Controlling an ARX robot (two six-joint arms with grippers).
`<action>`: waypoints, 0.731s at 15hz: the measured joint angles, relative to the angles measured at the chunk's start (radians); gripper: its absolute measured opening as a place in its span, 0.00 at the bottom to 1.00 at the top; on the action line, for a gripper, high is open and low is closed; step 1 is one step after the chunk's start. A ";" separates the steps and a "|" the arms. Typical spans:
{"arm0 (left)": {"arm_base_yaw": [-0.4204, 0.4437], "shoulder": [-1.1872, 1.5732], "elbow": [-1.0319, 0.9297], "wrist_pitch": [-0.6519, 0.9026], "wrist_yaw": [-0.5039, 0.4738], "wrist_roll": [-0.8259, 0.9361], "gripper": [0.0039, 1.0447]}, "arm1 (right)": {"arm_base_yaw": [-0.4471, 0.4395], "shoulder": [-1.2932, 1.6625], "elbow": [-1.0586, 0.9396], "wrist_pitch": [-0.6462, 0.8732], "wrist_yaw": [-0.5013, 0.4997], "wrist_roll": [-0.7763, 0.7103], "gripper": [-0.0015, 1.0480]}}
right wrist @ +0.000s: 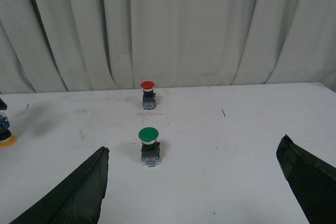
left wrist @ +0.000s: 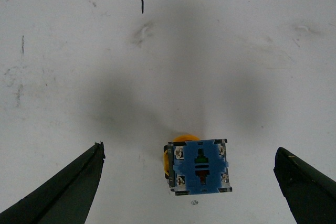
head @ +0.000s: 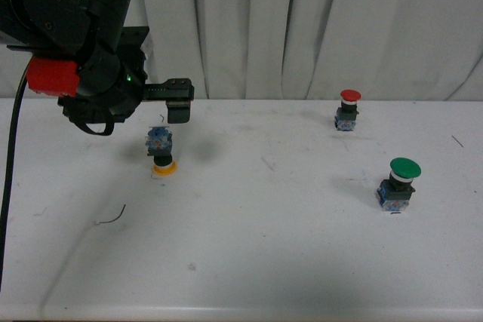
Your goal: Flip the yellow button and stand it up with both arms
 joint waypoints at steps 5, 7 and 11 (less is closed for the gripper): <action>0.011 0.052 0.011 0.000 0.011 -0.017 0.94 | 0.000 0.000 0.000 0.000 0.000 0.000 0.94; 0.012 0.053 0.013 0.012 0.013 -0.020 0.94 | 0.000 0.000 0.000 0.000 0.000 0.000 0.94; 0.008 0.060 0.013 0.005 0.019 -0.020 0.94 | 0.000 0.000 0.000 0.000 0.000 0.000 0.94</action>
